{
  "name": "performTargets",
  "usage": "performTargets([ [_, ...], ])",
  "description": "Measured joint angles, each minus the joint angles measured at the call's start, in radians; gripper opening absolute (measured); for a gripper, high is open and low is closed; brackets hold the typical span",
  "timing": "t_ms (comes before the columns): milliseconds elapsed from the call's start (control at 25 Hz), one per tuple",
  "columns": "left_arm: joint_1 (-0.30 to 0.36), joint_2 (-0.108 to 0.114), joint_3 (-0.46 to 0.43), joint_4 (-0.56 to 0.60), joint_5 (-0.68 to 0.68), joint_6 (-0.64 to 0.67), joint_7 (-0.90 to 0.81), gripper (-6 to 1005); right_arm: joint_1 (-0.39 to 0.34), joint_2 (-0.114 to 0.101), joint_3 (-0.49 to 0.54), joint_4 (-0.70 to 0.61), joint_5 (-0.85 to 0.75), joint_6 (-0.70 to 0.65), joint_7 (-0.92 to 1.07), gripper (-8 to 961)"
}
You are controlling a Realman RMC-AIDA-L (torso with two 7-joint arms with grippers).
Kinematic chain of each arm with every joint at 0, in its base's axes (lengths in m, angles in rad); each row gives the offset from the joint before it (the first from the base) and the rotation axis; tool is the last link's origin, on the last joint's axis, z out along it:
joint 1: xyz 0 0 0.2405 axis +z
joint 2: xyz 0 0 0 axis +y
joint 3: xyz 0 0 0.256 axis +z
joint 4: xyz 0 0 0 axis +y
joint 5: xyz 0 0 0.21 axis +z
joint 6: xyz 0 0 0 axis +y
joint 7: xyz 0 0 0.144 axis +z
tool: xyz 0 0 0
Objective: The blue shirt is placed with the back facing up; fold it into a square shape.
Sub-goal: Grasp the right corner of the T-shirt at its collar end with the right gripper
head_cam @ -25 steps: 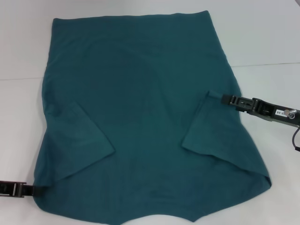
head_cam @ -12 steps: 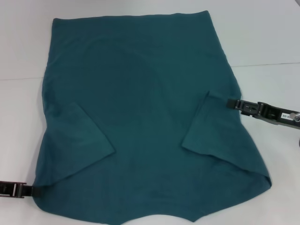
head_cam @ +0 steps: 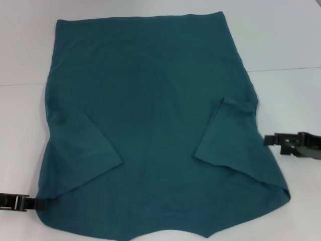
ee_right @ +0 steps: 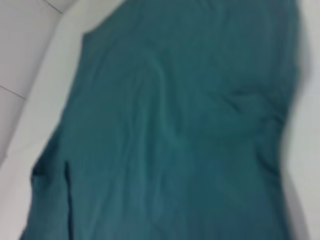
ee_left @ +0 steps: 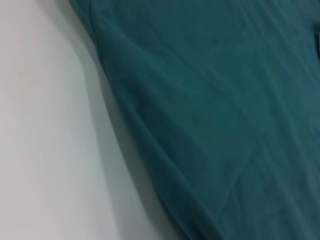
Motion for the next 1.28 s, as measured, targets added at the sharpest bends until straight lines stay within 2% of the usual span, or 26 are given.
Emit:
performTargets([
  [120,0.001,-0.001,0.000,0.000,-0.001,-0.001,0.003,22,-0.005,0.001,0.000,-0.008,-0.041,-0.005,0.017,897],
  [520,-0.002,-0.002,0.000,0.000,-0.003,0.003,0.005,23,0.003,0.030,0.000,-0.010,-0.093,0.041,0.016,896],
  [840,-0.005,-0.001,0.000,-0.001,-0.003,0.004,0.005,23,0.012,0.038,-0.001,-0.012,-0.106,0.043,0.014,896],
  [1280,-0.008,-0.001,0.000,-0.005,-0.003,0.003,0.005,24,0.015,0.042,-0.004,-0.015,-0.100,-0.066,-0.008,895],
])
